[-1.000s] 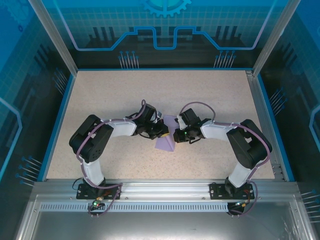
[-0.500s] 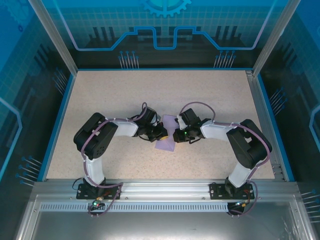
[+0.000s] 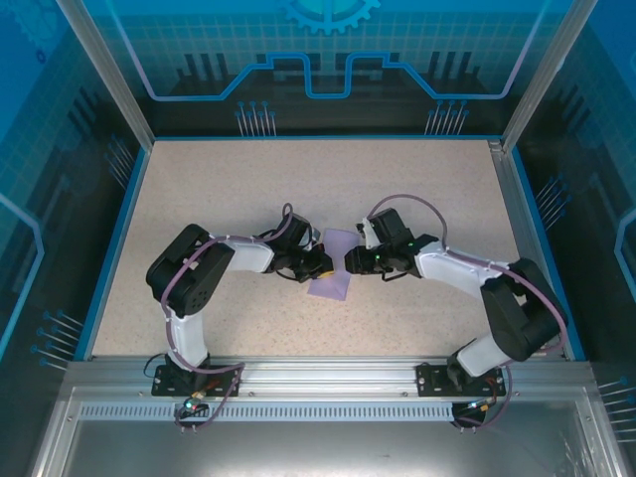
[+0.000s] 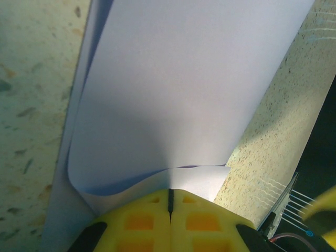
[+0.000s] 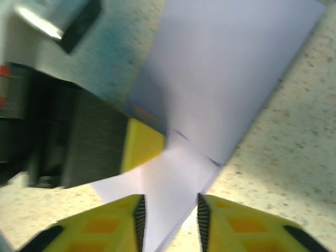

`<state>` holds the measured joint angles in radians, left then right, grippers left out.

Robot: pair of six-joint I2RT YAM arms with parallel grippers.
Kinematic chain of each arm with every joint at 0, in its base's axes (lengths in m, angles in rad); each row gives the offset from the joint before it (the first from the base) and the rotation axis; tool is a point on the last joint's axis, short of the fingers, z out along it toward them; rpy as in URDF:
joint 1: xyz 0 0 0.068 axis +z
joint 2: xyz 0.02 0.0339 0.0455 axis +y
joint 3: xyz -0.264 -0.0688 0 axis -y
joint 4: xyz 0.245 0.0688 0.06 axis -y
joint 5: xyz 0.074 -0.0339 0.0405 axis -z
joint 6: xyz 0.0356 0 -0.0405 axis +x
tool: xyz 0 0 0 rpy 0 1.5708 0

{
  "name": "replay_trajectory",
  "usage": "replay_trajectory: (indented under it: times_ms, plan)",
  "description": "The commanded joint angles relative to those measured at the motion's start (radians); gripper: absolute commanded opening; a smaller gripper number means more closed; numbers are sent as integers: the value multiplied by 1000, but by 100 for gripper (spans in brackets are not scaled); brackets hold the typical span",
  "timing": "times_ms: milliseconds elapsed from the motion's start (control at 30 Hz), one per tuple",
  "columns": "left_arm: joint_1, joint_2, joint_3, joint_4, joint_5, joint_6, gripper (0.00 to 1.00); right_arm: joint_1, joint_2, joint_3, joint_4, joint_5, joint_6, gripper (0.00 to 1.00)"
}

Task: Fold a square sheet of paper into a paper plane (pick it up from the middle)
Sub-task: Fold the triangle a second time at the center of the table.

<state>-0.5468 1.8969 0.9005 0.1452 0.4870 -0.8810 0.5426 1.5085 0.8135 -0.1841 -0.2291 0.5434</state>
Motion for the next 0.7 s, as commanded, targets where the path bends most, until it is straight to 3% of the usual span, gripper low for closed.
replay_trajectory:
  times_ms: [0, 100, 233, 667]
  plan:
    - [-4, 24, -30, -62, -34, 28, 0, 12, -2, -34, 69, -143, 73, 22]
    - [-5, 25, -28, -64, -33, 27, 0, 53, 33, -39, 135, -194, 124, 12]
    - [-7, 28, -28, -60, -32, 24, 0, 100, 103, -18, 157, -196, 148, 6]
    - [-6, 30, -17, -72, -25, 32, 0, 122, 192, -1, 159, -155, 167, 6]
